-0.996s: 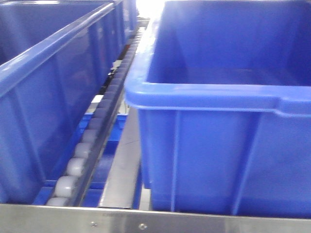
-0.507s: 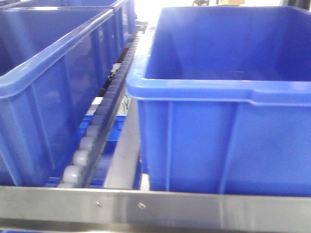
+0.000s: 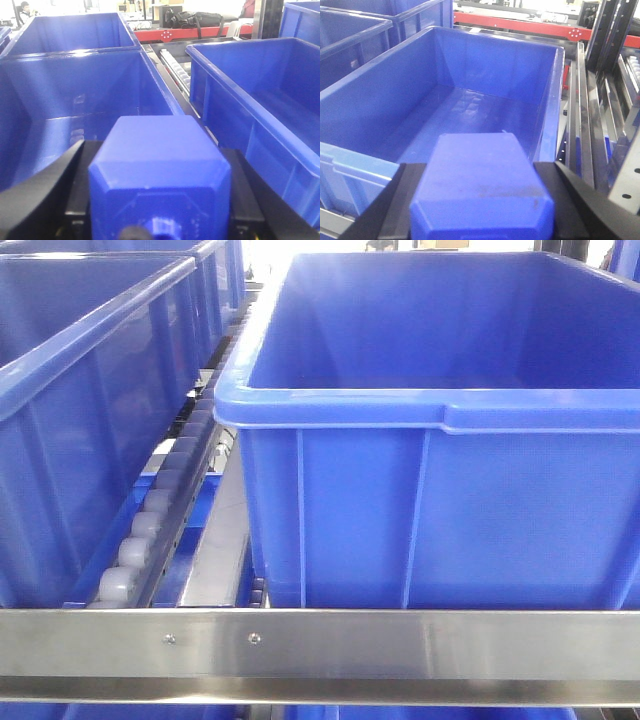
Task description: Pick and sort blue part to right shelf
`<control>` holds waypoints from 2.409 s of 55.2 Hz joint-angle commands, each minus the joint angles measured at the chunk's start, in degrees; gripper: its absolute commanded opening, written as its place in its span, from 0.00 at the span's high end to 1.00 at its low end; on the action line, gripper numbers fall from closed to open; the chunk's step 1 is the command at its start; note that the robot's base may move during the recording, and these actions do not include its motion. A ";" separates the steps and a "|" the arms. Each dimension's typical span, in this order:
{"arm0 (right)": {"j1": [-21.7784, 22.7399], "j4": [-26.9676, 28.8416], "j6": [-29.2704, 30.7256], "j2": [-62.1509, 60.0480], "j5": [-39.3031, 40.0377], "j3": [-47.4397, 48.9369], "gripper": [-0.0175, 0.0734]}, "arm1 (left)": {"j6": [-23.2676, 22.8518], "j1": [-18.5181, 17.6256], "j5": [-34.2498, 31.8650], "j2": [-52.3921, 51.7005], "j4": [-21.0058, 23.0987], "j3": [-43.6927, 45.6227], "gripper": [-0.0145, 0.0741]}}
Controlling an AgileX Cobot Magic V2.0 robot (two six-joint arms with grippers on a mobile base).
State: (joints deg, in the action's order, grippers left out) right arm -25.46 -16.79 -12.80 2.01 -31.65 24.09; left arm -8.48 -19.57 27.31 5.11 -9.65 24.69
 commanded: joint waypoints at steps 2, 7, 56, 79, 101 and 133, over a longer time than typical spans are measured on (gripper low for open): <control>0.18 -1.36 0.26 0.80 5.40 1.64 0.64 | -0.21 -0.28 -5.41 0.86 -0.21 1.66 0.50; 0.18 -1.36 0.26 0.80 5.40 1.64 0.64 | -0.21 -0.28 -5.41 0.86 -0.21 1.66 0.50; 0.18 -1.36 0.26 0.80 5.46 1.64 0.64 | -0.21 -0.18 -2.34 10.40 -0.43 11.38 0.50; 0.18 -1.36 0.26 0.80 5.46 1.64 0.64 | -9.12 -0.18 11.27 44.02 -8.60 34.60 0.50; 0.18 -1.36 0.26 0.80 5.41 1.64 0.64 | -1.42 18.20 8.26 62.64 -0.22 39.86 0.50; 0.18 -1.36 0.26 0.80 2.85 1.64 0.64 | 8.48 20.06 10.90 91.84 5.46 47.95 0.47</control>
State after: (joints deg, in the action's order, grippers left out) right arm -25.46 -16.79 -12.80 2.01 -32.65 24.09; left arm -0.71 0.35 38.88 98.37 -4.37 69.23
